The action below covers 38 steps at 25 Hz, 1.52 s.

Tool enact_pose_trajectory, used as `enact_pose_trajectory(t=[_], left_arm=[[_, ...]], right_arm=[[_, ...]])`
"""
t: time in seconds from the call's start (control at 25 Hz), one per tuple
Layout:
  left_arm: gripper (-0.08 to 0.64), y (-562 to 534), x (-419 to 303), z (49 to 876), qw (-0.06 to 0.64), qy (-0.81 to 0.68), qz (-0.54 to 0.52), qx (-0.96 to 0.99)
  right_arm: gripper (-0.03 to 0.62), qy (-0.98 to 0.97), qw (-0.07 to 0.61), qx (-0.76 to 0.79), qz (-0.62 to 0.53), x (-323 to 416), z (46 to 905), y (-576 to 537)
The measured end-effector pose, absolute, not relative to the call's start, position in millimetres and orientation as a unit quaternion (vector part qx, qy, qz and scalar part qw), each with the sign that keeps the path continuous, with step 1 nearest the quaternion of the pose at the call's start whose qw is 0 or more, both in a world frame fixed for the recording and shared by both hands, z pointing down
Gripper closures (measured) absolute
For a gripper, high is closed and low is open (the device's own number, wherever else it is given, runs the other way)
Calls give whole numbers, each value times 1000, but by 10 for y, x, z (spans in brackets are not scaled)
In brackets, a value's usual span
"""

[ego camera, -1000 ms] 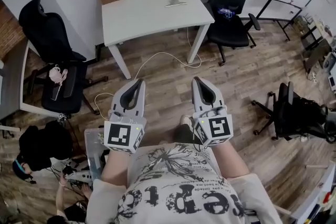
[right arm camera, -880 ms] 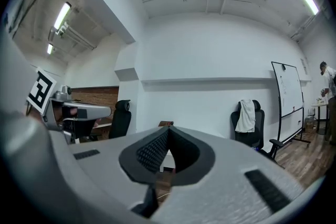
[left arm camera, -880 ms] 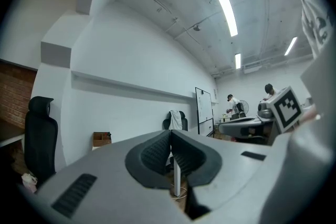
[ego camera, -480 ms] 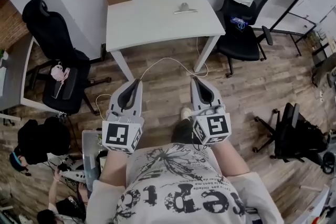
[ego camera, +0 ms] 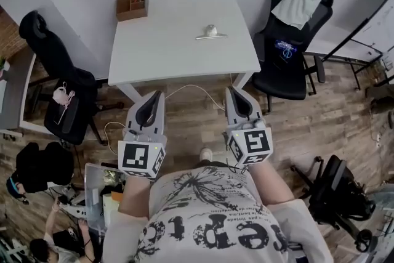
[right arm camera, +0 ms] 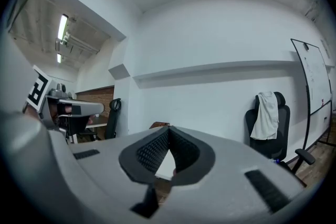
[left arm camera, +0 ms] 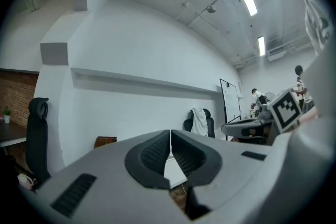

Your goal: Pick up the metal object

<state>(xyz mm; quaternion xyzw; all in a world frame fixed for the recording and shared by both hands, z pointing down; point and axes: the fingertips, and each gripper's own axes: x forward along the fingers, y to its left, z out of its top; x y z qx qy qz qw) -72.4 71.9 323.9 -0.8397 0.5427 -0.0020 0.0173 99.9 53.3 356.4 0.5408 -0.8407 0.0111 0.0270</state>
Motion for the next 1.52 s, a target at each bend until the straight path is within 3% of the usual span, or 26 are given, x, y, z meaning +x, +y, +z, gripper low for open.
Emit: enact_pose_trajectory(t=[0.44, 1.28, 1.52], left_arm=[[548, -363, -205, 3394, 2, 570, -24, -821], [548, -3246, -423, 3595, -9, 532, -24, -847], [548, -3603, -506, 3811, -14, 517, -15, -856]], right_arm=[[600, -858, 55, 510, 40, 1461, 3812, -740], [600, -836, 130, 523, 107, 1224, 4391, -3550], [598, -836, 185, 497, 142, 1052, 4875, -3902]])
